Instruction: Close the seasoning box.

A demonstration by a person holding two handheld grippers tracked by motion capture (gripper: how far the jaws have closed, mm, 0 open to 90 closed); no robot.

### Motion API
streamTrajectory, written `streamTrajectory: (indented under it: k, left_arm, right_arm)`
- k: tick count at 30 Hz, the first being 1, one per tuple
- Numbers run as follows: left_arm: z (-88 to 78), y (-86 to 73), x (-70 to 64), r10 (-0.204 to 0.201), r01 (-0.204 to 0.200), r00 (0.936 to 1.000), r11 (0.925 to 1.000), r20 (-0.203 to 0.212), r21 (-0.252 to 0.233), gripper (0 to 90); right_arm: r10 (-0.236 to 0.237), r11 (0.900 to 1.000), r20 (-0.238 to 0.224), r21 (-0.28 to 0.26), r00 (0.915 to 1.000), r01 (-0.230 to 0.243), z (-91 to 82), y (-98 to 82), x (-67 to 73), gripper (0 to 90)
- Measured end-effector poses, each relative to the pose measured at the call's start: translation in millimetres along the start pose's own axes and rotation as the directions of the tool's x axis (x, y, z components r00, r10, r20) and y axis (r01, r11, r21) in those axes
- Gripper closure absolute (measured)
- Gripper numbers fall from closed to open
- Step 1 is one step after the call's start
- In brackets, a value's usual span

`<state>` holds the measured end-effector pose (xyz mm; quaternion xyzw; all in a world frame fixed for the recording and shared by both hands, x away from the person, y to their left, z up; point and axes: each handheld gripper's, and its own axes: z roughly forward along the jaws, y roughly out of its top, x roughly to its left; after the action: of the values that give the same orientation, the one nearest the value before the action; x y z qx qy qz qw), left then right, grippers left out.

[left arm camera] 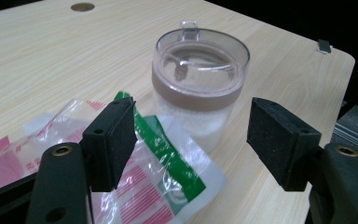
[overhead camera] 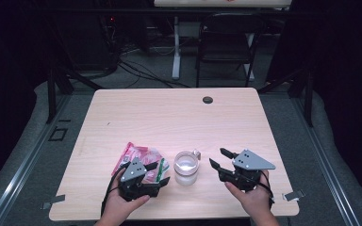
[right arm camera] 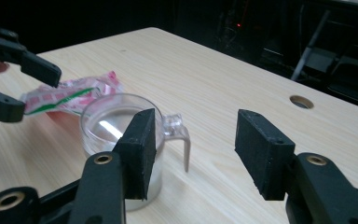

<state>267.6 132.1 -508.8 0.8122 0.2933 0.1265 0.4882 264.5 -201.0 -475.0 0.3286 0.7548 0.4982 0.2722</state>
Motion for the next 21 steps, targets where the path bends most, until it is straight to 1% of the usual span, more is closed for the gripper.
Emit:
streamTrajectory:
  k: [1, 3, 5, 7, 10, 13, 14, 16, 18, 20, 21]
  left_arm:
    - [0.5, 1.3, -0.3, -0.002, 0.002, 1.0, 0.9999, 0.004, -0.011, 32.2]
    - [-0.8, 3.7, 0.9, 0.006, -0.006, 1.0, 0.9999, 0.002, -0.015, 32.2]
    - [-3.4, 5.9, 2.9, -0.002, 0.002, 1.0, 0.9994, 0.0, -0.034, 32.2]
    - [-7.4, 7.3, 6.3, -0.009, 0.009, 0.9999, 0.999, -0.009, -0.044, 32.2]
    - [-14.2, 7.3, 13.4, -0.025, 0.023, 0.999, 0.9977, -0.037, -0.064, 32.3]
    - [-22.7, 6.3, 22.7, -0.051, 0.045, 0.9964, 0.9954, -0.068, -0.085, 32.4]
    - [-25.3, 6.3, 25.3, -0.053, 0.047, 0.9957, 0.9956, -0.076, -0.082, 32.4]
    - [-31.2, 4.4, 32.7, -0.067, 0.056, 0.9922, 0.9932, -0.105, -0.102, 32.5]
    - [-35.5, 2.5, 39.8, -0.083, 0.069, 0.9887, 0.9912, -0.125, -0.113, 32.5]
    - [-40.6, -1.0, 49.4, -0.115, 0.096, 0.9802, 0.9878, -0.161, -0.123, 32.7]
    - [-42.4, -2.4, 52.7, -0.124, 0.103, 0.9777, 0.9865, -0.17, -0.127, 32.7]
  right_arm:
    - [0.001, 1.0, 0.01, 0.006, 0.9999, -0.001, -1.7, -1.8, -1.0, 47.6]
    - [0.013, 1.0, 0.019, 0.01, 0.9997, -0.013, -4.6, -5.1, -3.8, 47.6]
    - [0.028, 1.0, 0.029, 0.008, 0.9992, -0.028, -6.5, -7.5, -7.0, 47.6]
    - [0.038, 0.999, 0.036, 0.007, 0.9986, -0.039, -8.5, -9.2, -10.2, 47.6]
    - [0.058, 0.998, 0.042, 0.001, 0.9975, -0.058, -10.9, -10.8, -14.1, 47.6]
    - [0.068, 0.998, 0.044, 0.001, 0.9967, -0.068, -12.8, -12.9, -17.9, 47.6]
    - [0.073, 0.997, 0.046, 0.002, 0.9963, -0.073, -13.2, -13.8, -19.2, 47.6]
    - [0.079, 0.997, 0.051, 0.004, 0.9955, -0.08, -13.6, -15.1, -21.1, 47.6]
    - [0.085, 0.996, 0.057, 0.008, 0.9948, -0.086, -13.8, -16.6, -23.4, 47.6]
    - [0.094, 0.995, 0.059, 0.006, 0.9938, -0.095, -14.1, -18.6, -25.5, 47.6]
    - [0.095, 0.995, 0.061, 0.01, 0.9936, -0.096, -14.5, -19.3, -26.4, 47.6]
